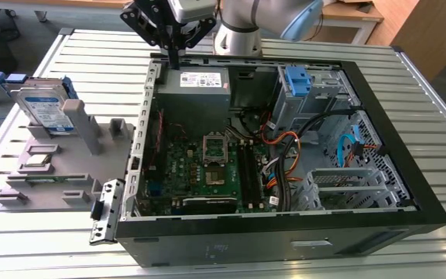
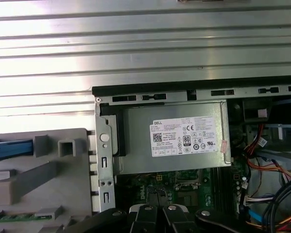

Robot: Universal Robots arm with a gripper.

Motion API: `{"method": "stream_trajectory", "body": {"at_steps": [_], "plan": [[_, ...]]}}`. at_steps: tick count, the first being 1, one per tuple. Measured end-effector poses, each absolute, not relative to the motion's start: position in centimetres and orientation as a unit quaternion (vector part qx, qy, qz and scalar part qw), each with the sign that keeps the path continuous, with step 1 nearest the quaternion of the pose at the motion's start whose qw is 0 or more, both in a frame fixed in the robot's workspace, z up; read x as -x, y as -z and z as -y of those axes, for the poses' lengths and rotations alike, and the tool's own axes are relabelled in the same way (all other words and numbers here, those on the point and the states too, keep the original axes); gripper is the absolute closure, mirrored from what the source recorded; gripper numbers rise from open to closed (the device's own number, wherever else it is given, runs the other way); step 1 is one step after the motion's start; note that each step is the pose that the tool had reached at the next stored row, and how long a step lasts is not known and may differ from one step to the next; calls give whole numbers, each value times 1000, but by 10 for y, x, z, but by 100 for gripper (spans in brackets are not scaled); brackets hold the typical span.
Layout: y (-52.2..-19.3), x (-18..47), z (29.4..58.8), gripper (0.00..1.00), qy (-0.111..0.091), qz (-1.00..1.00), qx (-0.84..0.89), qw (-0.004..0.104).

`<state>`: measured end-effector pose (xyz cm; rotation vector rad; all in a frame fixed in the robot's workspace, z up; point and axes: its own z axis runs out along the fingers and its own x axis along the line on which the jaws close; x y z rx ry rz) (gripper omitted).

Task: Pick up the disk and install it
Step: 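Reach for the disk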

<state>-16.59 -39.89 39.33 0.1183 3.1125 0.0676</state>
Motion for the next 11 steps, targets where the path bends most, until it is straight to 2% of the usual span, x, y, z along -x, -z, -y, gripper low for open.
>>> {"method": "stream_trajectory", "body": {"at_steps": [11], "plan": [[-393, 183, 399, 89, -22, -999, -38, 13]]}}
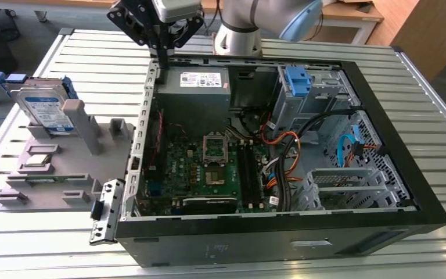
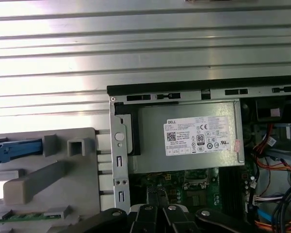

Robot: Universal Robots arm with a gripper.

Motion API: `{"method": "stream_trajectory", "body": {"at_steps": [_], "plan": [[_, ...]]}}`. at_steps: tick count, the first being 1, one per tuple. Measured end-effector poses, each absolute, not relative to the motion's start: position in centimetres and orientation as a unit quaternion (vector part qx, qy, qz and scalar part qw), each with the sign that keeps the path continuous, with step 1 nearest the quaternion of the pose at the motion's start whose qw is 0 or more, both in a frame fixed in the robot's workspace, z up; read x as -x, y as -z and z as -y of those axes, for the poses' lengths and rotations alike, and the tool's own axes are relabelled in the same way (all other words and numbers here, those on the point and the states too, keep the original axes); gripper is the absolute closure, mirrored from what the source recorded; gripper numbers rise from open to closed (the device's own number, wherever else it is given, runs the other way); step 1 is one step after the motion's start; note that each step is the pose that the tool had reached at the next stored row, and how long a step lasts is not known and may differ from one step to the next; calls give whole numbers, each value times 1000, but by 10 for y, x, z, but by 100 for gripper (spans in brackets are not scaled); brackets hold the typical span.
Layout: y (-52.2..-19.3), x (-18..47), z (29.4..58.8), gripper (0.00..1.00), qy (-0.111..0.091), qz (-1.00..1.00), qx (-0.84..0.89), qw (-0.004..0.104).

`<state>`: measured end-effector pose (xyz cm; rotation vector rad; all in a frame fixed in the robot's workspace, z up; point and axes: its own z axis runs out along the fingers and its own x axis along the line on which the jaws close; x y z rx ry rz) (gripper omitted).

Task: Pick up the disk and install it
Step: 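Reach for the disk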

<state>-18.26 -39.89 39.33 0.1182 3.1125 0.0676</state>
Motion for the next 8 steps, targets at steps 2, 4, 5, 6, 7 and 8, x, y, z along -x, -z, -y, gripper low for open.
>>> {"method": "stream_trajectory", "body": {"at_steps": [2, 4, 5, 6, 7, 8], "plan": [[-393, 185, 399, 89, -22, -999, -38, 13], [-393, 188, 399, 89, -22, -999, -38, 13], [-393, 190, 399, 89, -22, -999, -38, 13], [-393, 191, 399, 89, -22, -999, -38, 13], [-393, 192, 399, 89, -22, -999, -38, 13], [-393, 193, 399, 89, -22, -999, -38, 13]]}}
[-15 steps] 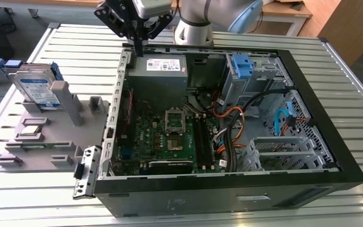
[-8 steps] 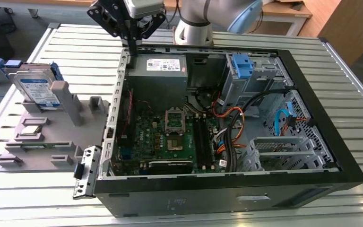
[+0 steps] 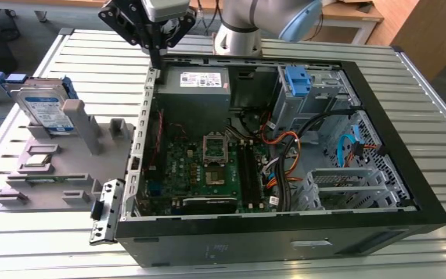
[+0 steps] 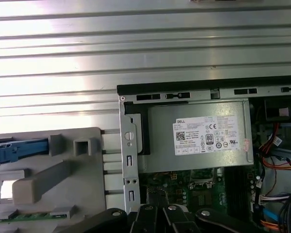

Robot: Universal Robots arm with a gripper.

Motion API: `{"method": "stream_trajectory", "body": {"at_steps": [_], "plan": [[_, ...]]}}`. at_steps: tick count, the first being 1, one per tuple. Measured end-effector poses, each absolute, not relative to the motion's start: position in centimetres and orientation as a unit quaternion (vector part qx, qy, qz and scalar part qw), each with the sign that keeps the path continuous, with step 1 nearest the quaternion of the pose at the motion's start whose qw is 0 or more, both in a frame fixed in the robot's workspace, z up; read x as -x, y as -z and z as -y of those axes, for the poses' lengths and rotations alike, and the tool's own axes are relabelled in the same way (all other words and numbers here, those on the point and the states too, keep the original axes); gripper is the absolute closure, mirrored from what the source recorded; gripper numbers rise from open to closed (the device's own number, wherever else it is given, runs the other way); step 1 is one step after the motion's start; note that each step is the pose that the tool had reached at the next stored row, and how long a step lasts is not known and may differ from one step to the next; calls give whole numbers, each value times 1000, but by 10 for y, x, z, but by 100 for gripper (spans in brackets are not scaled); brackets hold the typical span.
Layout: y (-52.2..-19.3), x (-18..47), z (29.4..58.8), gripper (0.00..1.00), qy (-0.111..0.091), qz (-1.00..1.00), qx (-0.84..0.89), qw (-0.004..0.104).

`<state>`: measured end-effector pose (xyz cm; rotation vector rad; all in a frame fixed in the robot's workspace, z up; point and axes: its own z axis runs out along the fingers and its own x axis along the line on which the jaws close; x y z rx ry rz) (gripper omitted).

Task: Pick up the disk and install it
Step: 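Reach for the disk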

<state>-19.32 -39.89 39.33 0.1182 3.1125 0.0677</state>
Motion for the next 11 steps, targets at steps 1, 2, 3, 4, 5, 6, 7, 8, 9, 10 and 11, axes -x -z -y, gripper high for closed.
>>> {"method": "stream_trajectory", "body": {"at_steps": [1, 2, 3, 4, 5, 6, 7, 8, 9, 10, 11], "plan": [[-393, 194, 399, 89, -22, -999, -38, 13], [-393, 196, 399, 89, -22, -999, -38, 13], [-393, 197, 399, 89, -22, -999, -38, 13], [-393, 198, 399, 89, -22, -999, -38, 13], [-393, 199, 399, 89, -22, -999, -38, 13], [-393, 199, 399, 89, -22, -999, -38, 13], [-393, 200, 399, 89, -22, -999, -38, 13], [-393, 201, 399, 89, -22, -999, -38, 13], [-393, 201, 399, 89, -22, -999, -38, 13], [-393, 202, 399, 89, -22, -999, -38, 13], [-393, 202, 399, 89, -22, -999, -38, 13]]}}
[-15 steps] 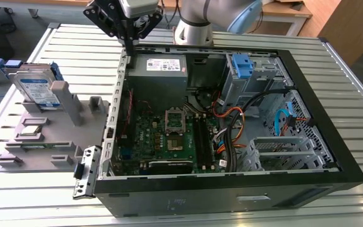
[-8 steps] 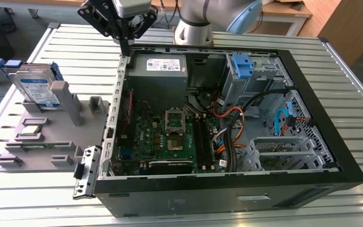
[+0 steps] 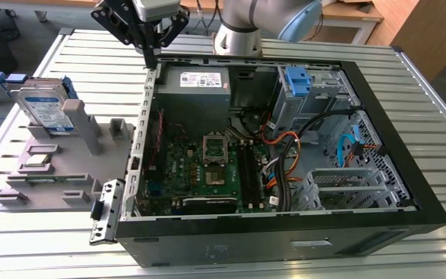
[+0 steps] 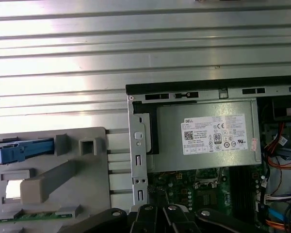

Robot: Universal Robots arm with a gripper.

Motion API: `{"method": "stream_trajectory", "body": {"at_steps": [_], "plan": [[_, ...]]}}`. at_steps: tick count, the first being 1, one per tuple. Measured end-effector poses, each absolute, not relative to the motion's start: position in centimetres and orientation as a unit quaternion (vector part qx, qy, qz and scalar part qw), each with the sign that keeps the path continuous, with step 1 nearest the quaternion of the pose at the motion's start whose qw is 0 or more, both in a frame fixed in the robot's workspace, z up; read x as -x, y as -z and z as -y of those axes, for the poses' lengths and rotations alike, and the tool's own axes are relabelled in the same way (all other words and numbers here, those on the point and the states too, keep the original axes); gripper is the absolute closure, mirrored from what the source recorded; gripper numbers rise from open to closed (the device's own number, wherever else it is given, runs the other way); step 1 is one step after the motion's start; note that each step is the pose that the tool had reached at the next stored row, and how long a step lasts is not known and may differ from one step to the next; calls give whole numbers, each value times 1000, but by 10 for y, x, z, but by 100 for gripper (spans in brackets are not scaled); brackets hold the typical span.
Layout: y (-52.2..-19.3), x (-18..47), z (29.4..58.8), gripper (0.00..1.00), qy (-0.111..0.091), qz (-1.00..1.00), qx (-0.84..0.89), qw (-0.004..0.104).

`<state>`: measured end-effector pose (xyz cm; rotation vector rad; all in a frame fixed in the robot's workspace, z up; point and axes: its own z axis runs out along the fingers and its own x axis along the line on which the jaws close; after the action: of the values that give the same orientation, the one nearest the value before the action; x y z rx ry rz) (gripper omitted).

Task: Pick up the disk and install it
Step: 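Reach for the disk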

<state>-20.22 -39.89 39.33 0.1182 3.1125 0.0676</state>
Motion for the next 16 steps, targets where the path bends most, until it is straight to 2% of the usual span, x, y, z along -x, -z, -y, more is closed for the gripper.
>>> {"method": "stream_trajectory", "body": {"at_steps": [16], "plan": [[-393, 206, 399, 89, -22, -999, -38, 13]]}}
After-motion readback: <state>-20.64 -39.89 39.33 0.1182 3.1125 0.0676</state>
